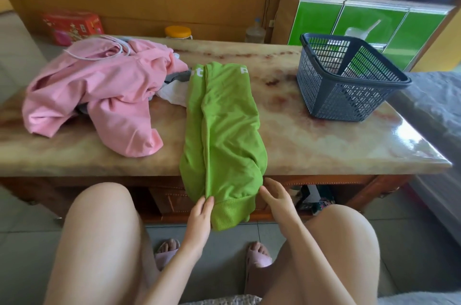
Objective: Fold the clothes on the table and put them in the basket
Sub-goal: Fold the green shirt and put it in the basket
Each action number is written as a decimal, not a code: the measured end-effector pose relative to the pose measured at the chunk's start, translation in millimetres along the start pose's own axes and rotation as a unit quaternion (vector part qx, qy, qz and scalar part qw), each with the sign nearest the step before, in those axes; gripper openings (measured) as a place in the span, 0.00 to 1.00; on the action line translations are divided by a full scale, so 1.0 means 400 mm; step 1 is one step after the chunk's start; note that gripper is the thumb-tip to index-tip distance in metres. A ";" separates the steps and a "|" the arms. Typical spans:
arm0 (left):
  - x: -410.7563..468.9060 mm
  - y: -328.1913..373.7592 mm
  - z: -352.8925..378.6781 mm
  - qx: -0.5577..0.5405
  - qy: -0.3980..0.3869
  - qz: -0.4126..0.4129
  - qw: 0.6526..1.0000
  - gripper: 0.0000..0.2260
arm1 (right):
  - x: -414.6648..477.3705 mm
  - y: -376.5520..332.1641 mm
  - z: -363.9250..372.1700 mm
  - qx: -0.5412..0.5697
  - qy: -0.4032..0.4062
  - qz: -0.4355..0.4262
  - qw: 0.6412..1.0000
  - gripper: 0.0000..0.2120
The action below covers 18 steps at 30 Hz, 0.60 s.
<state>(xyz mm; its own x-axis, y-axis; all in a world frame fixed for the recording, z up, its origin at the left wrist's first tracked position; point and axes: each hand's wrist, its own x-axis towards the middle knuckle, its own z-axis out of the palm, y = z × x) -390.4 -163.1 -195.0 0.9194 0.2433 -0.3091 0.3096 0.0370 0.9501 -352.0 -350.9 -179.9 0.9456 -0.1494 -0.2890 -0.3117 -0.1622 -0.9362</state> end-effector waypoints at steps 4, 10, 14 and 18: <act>-0.002 0.008 -0.021 -0.036 0.014 -0.004 0.999 0.17 | -0.005 -0.012 0.004 0.039 -0.027 0.029 0.998 0.14; -0.017 0.000 -0.066 -0.007 -0.009 0.042 0.999 0.07 | -0.090 -0.021 -0.011 0.018 0.088 -0.028 0.996 0.14; -0.018 -0.018 -0.096 0.048 -0.010 0.075 0.996 0.06 | -0.154 -0.008 0.011 -0.034 0.131 -0.077 0.988 0.11; 0.011 -0.041 -0.106 0.088 -0.016 0.044 0.995 0.06 | -0.138 -0.001 0.027 -0.075 0.117 -0.060 0.988 0.08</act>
<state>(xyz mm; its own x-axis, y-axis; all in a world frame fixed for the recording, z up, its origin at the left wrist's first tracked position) -401.6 -121.5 -210.3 0.9510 0.2079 -0.2289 0.2629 -0.1538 0.9525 -403.1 -332.1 -165.8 0.9346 -0.3391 -0.1079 -0.2265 -0.3331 -0.9153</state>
